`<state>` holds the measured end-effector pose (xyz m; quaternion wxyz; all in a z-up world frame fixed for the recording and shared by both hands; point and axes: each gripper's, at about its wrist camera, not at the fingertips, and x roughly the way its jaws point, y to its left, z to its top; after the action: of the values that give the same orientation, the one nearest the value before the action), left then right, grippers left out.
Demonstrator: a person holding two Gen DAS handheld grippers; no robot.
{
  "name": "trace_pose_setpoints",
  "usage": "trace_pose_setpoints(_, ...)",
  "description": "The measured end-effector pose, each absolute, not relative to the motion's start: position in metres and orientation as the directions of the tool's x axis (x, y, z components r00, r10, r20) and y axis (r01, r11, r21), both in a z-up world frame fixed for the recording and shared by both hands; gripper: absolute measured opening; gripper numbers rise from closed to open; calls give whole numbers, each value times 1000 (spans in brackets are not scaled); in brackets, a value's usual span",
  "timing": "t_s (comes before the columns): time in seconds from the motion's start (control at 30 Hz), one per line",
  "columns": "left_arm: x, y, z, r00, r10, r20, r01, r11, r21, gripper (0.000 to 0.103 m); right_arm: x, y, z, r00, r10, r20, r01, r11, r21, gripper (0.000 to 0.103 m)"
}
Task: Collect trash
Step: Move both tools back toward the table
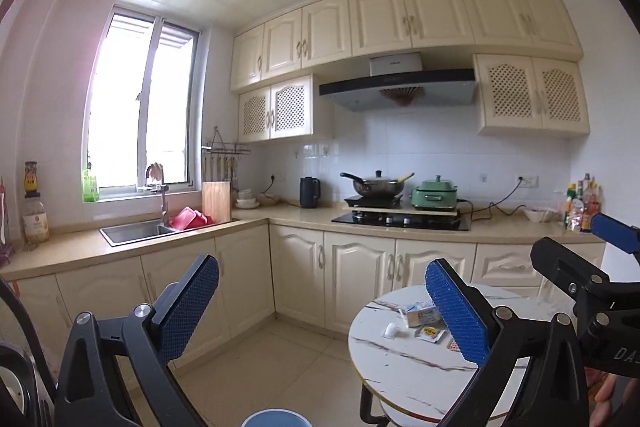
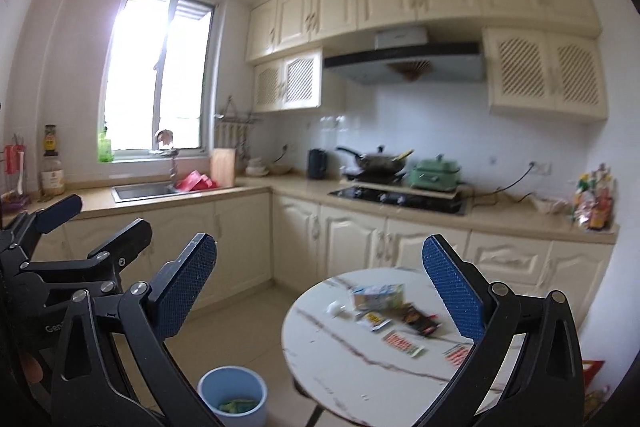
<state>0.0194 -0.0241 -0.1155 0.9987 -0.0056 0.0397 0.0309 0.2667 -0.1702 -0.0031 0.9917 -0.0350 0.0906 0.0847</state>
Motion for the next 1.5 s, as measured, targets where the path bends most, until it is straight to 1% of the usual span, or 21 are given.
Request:
trace_pose_setpoints(0.3, 26, -25, -124, 996, 51, -68, -51, 999, 1, 102, 262, -186, 1, 976, 124, -179, -132, 991, -33, 103)
trace_pose_setpoints(0.53, 61, -29, -101, 996, 48, -75, -47, 999, 6, 102, 262, -197, -1, 978, 100, -184, -106, 994, -22, 103)
trace_pose_setpoints(0.63, 74, -30, -95, 995, 49, -84, -49, 999, 8, 102, 265, -201, -4, 977, 91, -190, -97, 995, -20, 103)
trace_pose_setpoints(0.77, 97, -31, -100, 993, 56, -106, -56, 998, 9, 102, 272, -210, -13, 976, 72, -204, -76, 997, -10, 103)
trace_pose_setpoints(0.87, 125, -31, -111, 986, 54, -159, -52, 999, 16, 102, 285, -227, -24, 972, 52, -230, -53, 999, 4, 103)
trace_pose_setpoints(1.03, 181, -34, -138, 956, 57, -288, -57, 998, 8, 102, 317, -282, -58, 946, -41, -322, 56, 998, 38, 103)
trace_pose_setpoints(1.07, 198, -35, -146, 942, 46, -332, -49, 999, -1, 102, 326, -297, -67, 935, -65, -348, 84, 996, 42, 103)
trace_pose_setpoints(1.2, 246, -46, -164, 897, 1, -442, -13, 1000, -25, 102, 361, -355, -116, 870, -117, -480, 166, 984, 62, 103)
trace_pose_setpoints(1.33, 285, -62, -169, 862, -23, -507, 15, 1000, -21, 102, 393, -394, -162, 801, -137, -583, 202, 978, 48, 103)
trace_pose_setpoints(1.5, 335, -86, -176, 815, -47, -577, 52, 999, -8, 102, 439, -418, -224, 694, -96, -714, 146, 989, 9, 103)
